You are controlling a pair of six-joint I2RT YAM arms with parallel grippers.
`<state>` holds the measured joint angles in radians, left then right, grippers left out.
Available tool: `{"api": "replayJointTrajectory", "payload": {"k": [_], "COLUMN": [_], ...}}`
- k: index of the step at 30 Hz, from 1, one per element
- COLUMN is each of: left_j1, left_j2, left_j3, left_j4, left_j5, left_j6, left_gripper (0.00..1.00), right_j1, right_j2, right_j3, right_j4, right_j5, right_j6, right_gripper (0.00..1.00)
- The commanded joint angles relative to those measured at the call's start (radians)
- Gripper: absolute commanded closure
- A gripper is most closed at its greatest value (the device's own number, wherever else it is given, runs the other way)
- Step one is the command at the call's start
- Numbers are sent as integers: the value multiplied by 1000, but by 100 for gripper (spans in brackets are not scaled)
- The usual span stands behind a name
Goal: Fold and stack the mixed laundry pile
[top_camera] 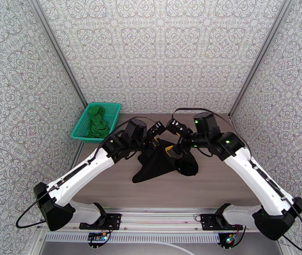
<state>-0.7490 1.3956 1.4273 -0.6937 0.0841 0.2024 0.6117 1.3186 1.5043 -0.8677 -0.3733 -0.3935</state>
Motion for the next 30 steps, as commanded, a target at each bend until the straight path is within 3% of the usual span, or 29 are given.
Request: {"api": "replayJointTrajectory", "payload": {"k": [1, 10, 18, 24, 30], "left_j1": [-6, -6, -4, -3, 11], "left_j2": [2, -1, -5, -14, -34], "left_j3": [44, 63, 68, 62, 46], "left_j4": [-15, -21, -10, 7, 33], "left_j5": [-22, -30, -39, -29, 5], "left_j6": [15, 13, -9, -29, -51], "left_gripper": [100, 100, 100, 100, 100], "right_j1": [17, 24, 30, 31, 31], "right_j2": [11, 10, 12, -18, -75], "right_j3": [18, -15, -49, -68, -67], "right_j4": [-50, -44, -43, -29, -39], "right_j5": [86, 111, 114, 134, 122], "right_j6": [-12, 13, 28, 35, 20], "right_gripper": [15, 28, 33, 43, 26]}}
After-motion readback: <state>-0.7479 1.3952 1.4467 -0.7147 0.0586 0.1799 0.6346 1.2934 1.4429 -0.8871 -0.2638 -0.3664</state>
